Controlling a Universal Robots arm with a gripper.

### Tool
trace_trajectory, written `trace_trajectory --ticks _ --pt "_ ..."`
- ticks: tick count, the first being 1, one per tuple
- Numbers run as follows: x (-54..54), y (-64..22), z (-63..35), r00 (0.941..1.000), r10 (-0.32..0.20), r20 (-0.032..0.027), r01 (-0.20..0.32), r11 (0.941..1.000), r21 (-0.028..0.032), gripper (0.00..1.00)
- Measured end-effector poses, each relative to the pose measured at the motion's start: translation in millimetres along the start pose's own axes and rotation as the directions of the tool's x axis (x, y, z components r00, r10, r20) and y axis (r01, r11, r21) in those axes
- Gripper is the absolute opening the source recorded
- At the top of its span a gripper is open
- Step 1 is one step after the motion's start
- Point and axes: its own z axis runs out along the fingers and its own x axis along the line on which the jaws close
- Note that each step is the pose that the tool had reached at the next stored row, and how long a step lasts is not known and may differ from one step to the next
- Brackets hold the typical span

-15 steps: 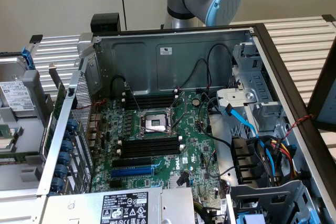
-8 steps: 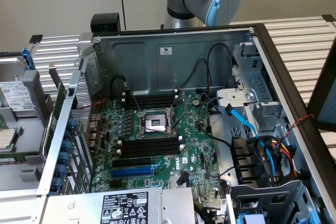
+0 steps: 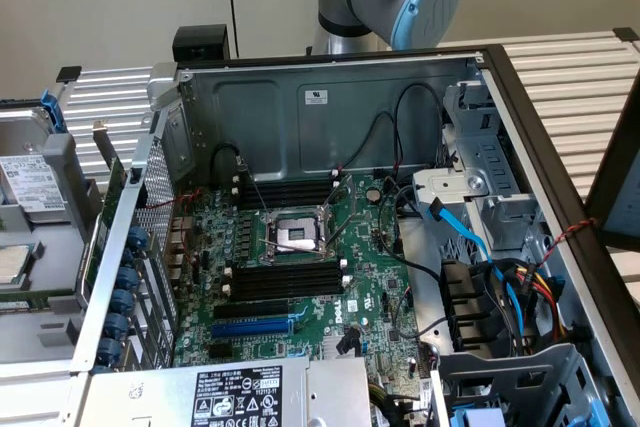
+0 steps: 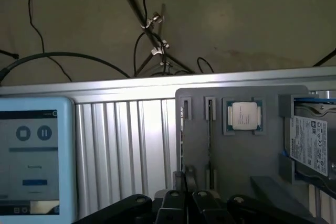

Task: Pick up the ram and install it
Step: 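Pick up the ram and move it above insertion slot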

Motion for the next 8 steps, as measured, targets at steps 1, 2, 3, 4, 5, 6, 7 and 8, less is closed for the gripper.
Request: trace_trajectory --ticks 1,2,3,4,5,6,7,8 --pt "0.1 0.0 -1.7 1.0 0.0 -0.0014 0.0 1.0 0.0001 0.12" --pt "0.2 0.0 -3.7 1.0 0.0 -0.0027 0.0 1.0 0.0002 0.12" --pt "0.4 -0.1 -5.8 1.0 0.0 -0.0039 0.0 1.0 0.0003 0.12" --pt "0.5 -0.1 -7.6 1.0 0.0 -0.0053 0.0 1.0 0.0004 0.12" --pt "0.5 -0.1 -9.3 1.0 0.0 -0.0073 0.0 1.0 0.0005 0.12" --pt "0.6 -0.1 -10.8 1.0 0.0 -0.0091 0.0 1.0 0.0007 0.12" --pt "0.8 -0.1 -12.5 0.9999 0.0 -0.0108 0.0 1.0 0.0009 0.12" --pt "0.8 -0.1 -14.2 0.9999 0.0 -0.0126 0.0 1.0 0.001 0.12"
